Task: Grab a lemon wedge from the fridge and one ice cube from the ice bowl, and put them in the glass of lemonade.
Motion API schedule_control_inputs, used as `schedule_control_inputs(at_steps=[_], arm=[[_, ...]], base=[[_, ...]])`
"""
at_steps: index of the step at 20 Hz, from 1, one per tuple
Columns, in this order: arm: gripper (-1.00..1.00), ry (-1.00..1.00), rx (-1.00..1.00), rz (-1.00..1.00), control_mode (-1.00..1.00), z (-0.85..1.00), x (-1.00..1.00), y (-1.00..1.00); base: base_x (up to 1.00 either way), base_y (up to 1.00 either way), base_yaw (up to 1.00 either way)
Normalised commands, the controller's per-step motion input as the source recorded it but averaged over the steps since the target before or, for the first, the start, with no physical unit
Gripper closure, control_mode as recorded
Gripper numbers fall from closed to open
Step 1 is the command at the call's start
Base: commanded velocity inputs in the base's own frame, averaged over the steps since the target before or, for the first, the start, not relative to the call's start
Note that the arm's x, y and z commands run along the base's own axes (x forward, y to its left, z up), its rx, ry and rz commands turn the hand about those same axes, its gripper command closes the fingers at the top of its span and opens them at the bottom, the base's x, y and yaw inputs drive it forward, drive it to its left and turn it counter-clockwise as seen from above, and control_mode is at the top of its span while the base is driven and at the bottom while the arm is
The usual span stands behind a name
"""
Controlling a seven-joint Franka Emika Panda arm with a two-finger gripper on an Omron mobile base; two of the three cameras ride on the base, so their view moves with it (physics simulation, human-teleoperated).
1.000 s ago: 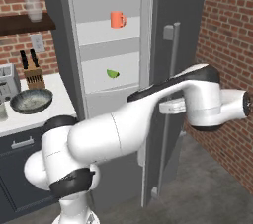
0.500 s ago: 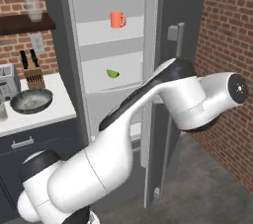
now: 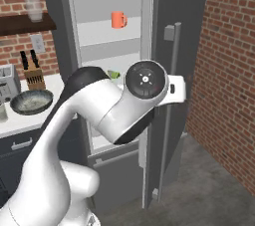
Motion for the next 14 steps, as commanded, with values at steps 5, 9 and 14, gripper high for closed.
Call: schedule_control_inputs(at_steps=[5,9,14], arm=[[-1.0,-0.01,-0.2,-0.16,-1.0,0.61,-0.34,0.97],[-1.0,0.0,-0.28,-0.17,-1.0,0.51,-0.05,1.0],[-1.0,0.15,-0.38,-0.22,-1.0,0.23,0.41,1.0]], base=[[0.0,0.0,0.0],[0.0,0.0,0.0],[0.0,0.0,0.0]])
